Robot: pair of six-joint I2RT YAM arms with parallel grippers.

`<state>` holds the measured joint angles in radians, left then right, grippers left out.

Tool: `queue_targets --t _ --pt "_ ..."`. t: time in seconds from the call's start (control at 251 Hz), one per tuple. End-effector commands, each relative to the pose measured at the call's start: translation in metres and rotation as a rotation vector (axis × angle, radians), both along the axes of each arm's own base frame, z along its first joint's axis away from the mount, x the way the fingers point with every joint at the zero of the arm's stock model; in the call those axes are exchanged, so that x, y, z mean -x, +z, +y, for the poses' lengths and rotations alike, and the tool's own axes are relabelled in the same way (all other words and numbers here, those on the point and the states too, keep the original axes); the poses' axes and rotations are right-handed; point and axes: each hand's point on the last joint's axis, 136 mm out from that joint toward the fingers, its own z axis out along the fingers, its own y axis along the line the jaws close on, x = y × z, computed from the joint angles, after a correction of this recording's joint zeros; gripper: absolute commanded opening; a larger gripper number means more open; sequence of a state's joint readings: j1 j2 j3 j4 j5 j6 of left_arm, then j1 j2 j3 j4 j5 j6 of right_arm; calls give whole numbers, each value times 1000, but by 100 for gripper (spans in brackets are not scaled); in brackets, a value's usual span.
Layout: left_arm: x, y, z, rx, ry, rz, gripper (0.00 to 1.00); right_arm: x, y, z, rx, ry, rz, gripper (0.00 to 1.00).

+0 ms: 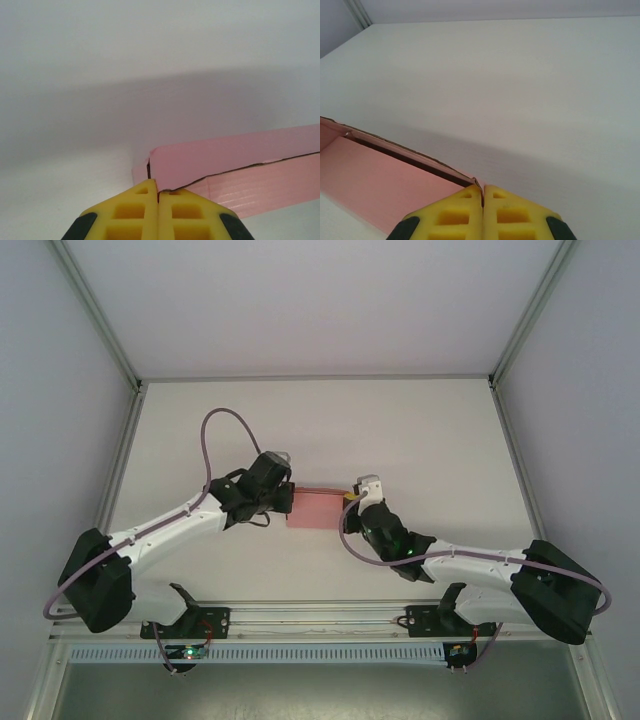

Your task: Assemble paper box

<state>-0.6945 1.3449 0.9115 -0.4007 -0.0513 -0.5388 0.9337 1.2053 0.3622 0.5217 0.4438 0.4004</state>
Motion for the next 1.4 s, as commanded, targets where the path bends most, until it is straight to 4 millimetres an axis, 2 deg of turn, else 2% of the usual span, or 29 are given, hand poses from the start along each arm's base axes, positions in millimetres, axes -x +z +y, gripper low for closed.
queue_targets --t 0.0,0.048,0.06,0.235,0.319,0.419,0.515,0.599,0.738,0.802,0.826,0.934,1.054,1.153,1.233,1.397 --pt "51 -64 12 -95 -99 187 0 22 -28 9 67 130 26 0" --pt "58 -72 12 -99 -115 184 0 23 -23 12 60 143 1 0" --pt "59 -73 13 -103 -111 181 0 27 -30 8 75 146 7 0" --pt "73 -87 15 -77 -141 111 0 37 -30 7 85 190 -46 0" --pt "76 -94 18 -58 -139 80 0 39 -31 4 85 186 -44 0" --pt "75 -92 21 -48 -126 44 0 43 -31 8 74 219 -33 2" --pt "73 -89 25 -47 -109 12 0 48 -29 14 64 263 -26 16" --pt "73 -86 27 -44 -99 -4 0 47 -20 15 45 255 -26 31" --pt "72 -84 25 -42 -102 -19 0 37 10 13 -27 183 -51 57" --pt "72 -80 21 -30 -105 -33 0 34 11 8 -34 141 -41 61" --pt "72 -78 19 -24 -110 -39 0 28 22 9 -56 111 -49 63" --pt "71 -74 19 -38 -109 -52 0 19 29 1 -86 15 -27 81" --pt "71 -74 20 -57 -105 -59 0 15 35 5 -121 -1 -29 90" --pt "69 -73 17 -50 -105 -67 0 8 31 2 -118 -67 -3 90" --pt "69 -70 16 -53 -110 -76 0 2 26 -10 -118 -160 17 87" --pt "70 -67 13 -63 -131 -86 0 3 16 -15 -105 -179 53 85"
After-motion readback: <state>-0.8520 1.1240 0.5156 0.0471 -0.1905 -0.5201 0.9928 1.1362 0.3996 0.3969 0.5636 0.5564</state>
